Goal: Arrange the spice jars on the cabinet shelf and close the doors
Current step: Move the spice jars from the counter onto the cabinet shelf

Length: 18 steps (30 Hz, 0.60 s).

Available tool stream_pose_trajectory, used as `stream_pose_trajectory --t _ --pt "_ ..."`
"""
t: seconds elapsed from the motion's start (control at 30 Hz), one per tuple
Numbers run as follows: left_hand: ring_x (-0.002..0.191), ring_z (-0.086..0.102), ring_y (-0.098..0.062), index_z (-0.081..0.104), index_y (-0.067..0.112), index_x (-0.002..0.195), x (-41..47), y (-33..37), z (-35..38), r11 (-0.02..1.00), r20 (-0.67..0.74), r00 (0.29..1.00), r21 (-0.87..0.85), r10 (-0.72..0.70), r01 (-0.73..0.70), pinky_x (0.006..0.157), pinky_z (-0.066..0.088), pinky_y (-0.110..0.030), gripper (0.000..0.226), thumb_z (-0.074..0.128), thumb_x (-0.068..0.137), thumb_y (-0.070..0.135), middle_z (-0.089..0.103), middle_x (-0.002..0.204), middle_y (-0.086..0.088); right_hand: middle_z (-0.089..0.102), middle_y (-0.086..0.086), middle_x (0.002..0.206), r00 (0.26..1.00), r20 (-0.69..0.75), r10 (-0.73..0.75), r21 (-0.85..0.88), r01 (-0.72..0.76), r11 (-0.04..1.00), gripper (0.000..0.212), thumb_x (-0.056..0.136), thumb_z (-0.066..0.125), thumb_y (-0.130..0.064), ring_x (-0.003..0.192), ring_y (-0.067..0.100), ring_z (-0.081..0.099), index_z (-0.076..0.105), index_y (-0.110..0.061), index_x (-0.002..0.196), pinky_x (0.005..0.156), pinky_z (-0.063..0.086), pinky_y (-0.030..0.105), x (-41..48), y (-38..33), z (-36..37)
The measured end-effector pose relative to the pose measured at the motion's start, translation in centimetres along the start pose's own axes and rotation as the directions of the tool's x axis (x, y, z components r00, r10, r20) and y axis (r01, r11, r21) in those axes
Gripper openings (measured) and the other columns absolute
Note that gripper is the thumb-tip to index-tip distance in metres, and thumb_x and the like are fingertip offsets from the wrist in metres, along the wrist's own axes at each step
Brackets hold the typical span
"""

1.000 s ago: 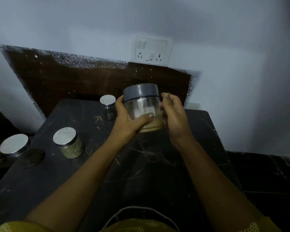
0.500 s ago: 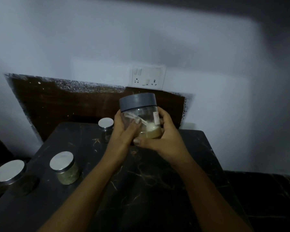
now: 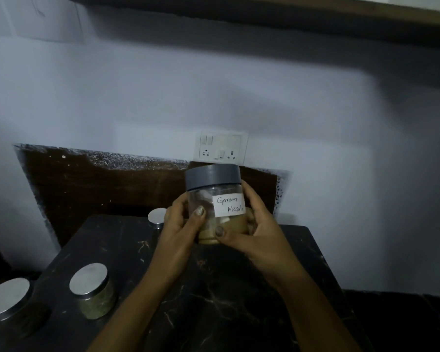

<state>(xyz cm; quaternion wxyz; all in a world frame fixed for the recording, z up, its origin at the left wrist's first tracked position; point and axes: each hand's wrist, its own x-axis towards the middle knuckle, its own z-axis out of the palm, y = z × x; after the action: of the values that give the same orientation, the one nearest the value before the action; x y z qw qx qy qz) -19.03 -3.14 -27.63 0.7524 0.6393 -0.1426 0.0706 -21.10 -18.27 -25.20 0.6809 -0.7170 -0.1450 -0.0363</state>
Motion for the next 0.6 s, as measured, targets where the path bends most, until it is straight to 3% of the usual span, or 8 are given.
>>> stream_pose_trajectory --t 0.07,0.13,0.23,0.37,0.5,0.6 --pt "0.099 0.065 -0.012 0.046 0.033 0.124 -0.1 0.5 0.2 0.993 -0.026 0.997 0.093 0.075 -0.072 0.071 0.055 -0.02 0.047 0.051 0.079 0.043 0.059 0.115 -0.003 0.056 -0.02 0.124 1.0 -0.004 0.003 -0.008 -0.003 1.0 0.089 0.055 0.082 -0.033 0.11 0.001 0.058 0.033 -0.061 0.123 0.089 0.053 0.025 -0.1 -0.1 -0.2" --pt "0.09 0.066 -0.004 0.046 0.032 0.119 -0.2 1.0 0.4 0.979 -0.039 0.988 0.145 0.148 -0.141 0.064 0.053 -0.014 0.04 0.049 0.08 0.039 0.063 0.103 0.003 0.054 -0.018 0.125 1.0 -0.014 0.024 -0.025 -0.024 0.999 0.095 0.062 0.083 -0.023 0.11 0.005 0.058 0.029 -0.057 0.131 0.088 0.053 0.026 -0.1 -0.2 -0.7" --pt "0.093 0.064 0.004 0.046 0.033 0.117 -0.2 1.5 0.6 0.964 0.004 0.982 0.189 0.19 -0.188 0.066 0.052 -0.011 0.035 0.05 0.082 0.035 0.067 0.102 0.018 0.056 -0.008 0.124 0.998 -0.067 0.015 -0.056 -0.019 0.998 0.083 0.072 0.076 -0.013 0.11 0.012 0.058 0.033 -0.058 0.127 0.086 0.055 0.032 0.2 -0.4 -1.5" --pt "0.103 0.051 0.02 0.03 0.051 0.127 0.2 2.6 1.1 0.932 0.146 0.97 0.283 0.193 -0.227 0.072 0.044 0.0 0.052 0.059 0.083 0.049 0.053 0.111 0.043 0.059 -0.013 0.12 0.995 -0.101 -0.026 -0.082 0.018 0.996 0.085 0.056 0.079 -0.034 0.106 0.008 0.061 0.034 -0.063 0.122 0.081 0.057 0.029 0.6 -1.2 -2.1" --pt "0.104 0.045 0.017 0.019 0.062 0.125 1.3 3.9 1.5 0.86 0.146 0.963 0.433 0.227 -0.268 0.073 0.04 0.003 0.062 0.043 0.069 0.066 0.042 0.114 0.024 0.058 -0.022 0.118 0.991 -0.11 -0.076 -0.116 0.063 0.991 0.092 0.053 0.078 -0.041 0.101 -0.002 0.061 0.032 -0.056 0.131 0.076 0.055 0.02 1.5 -2.4 -2.7" --pt "0.105 0.05 0.011 0.029 0.056 0.121 2.6 5.1 2.4 0.855 0.125 0.945 0.402 0.303 -0.327 0.074 0.042 0.002 0.05 0.057 0.08 0.058 0.046 0.116 0.024 0.057 -0.02 0.116 0.984 -0.113 -0.139 -0.142 0.123 0.982 0.095 0.054 0.076 -0.041 0.098 -0.006 0.061 0.03 -0.05 0.137 0.073 0.054 0.016 2.5 -4.1 -3.4"
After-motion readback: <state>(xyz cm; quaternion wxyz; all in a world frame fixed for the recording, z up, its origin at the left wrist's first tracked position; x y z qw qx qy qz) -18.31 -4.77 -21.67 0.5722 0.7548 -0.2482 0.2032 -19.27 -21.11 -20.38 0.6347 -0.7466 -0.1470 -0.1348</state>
